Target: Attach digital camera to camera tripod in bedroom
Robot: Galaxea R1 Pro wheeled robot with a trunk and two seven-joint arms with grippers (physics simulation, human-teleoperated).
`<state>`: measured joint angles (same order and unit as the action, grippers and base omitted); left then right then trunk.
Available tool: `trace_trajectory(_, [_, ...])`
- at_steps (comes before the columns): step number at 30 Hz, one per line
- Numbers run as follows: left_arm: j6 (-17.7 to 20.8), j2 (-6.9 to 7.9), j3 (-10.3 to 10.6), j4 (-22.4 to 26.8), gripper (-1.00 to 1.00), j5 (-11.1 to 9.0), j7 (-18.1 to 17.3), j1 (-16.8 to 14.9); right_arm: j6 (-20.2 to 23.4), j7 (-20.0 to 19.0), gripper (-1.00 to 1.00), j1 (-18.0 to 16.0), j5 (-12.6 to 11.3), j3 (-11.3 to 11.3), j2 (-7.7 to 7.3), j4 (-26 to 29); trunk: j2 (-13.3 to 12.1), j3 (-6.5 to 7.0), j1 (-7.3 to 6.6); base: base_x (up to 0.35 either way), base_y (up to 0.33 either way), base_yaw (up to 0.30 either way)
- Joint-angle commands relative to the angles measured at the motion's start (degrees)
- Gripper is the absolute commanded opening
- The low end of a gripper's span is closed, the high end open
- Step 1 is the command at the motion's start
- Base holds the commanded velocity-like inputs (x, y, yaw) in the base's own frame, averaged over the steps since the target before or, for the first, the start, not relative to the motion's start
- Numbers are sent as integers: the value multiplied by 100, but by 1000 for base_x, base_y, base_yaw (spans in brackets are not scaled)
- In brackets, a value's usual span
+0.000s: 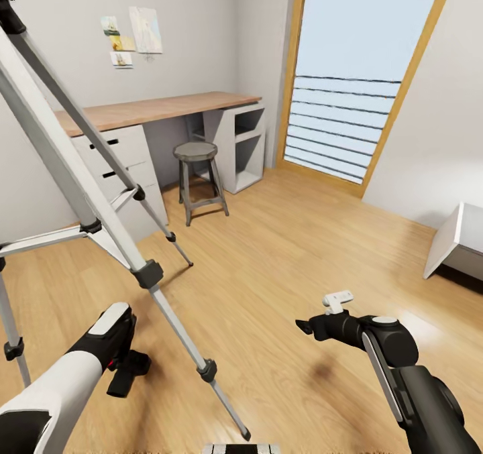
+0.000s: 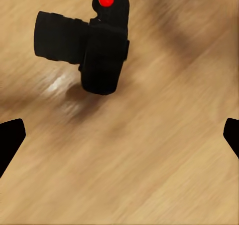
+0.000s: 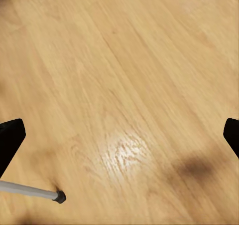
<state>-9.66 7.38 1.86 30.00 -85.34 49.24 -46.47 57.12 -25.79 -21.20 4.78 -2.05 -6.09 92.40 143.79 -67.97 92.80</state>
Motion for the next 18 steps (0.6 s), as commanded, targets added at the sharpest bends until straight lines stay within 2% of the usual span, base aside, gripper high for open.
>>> trace_trajectory(1, [-38,9,21,8,100,-50,-21,-9,19,-39,100,-6,50,-6,-4,6,4,-28,1,0,0,0])
trace_trajectory(10, [-1,37,22,13,100,-46,-97,-33,19,-40,100,-10,47,-6,-1,6,16,-227,24,0,0,0])
trace_trajectory(18, [230,83,18,12,100,-44,-80,-109,19,-40,100,-12,45,-6,-3,6,27,-404,45,0,0,0])
